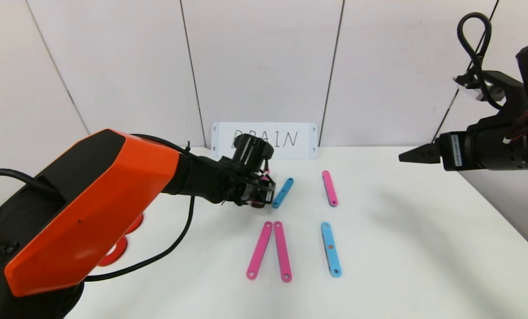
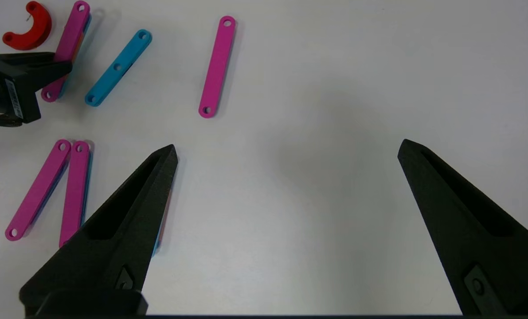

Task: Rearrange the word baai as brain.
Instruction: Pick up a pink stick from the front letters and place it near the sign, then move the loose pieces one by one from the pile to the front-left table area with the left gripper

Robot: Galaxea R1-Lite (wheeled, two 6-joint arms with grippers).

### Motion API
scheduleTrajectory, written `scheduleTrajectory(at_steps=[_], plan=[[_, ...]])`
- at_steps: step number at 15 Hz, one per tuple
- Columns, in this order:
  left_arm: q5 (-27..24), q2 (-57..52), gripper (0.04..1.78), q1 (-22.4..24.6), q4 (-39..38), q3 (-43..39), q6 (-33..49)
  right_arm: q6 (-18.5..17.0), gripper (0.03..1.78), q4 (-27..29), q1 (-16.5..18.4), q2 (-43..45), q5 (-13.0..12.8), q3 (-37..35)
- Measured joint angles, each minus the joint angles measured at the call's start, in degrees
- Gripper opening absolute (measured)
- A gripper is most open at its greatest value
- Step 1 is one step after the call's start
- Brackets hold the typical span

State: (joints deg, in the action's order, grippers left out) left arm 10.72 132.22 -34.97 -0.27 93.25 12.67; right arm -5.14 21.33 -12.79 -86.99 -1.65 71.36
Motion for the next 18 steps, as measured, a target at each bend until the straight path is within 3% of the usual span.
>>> scheduleTrajectory(at_steps=[3,7,10,12,18], plan=[[0.0,0.9,0.61,0.0,0.0,0.8,0.0,0.0,1.74,0.0,0.0,0.0,0.0,0.0],[0.1,1.0,1.28,0.0,-0.3,1.0,0.1,0.0,1.74,0.0,-0.1,0.1,0.0,-0.2],[0.2,-0.6,1.63,0.1,0.0,0.7,0.3,0.3,1.74,0.0,-0.2,0.2,0.0,-0.4],[0.3,-3.3,1.73,0.7,0.3,-0.1,0.5,0.4,1.74,0.0,-0.2,1.0,0.0,-0.5],[3.1,-13.3,1.75,7.1,6.3,-3.0,0.3,1.6,1.74,-2.8,-0.3,1.4,0.1,-2.0]])
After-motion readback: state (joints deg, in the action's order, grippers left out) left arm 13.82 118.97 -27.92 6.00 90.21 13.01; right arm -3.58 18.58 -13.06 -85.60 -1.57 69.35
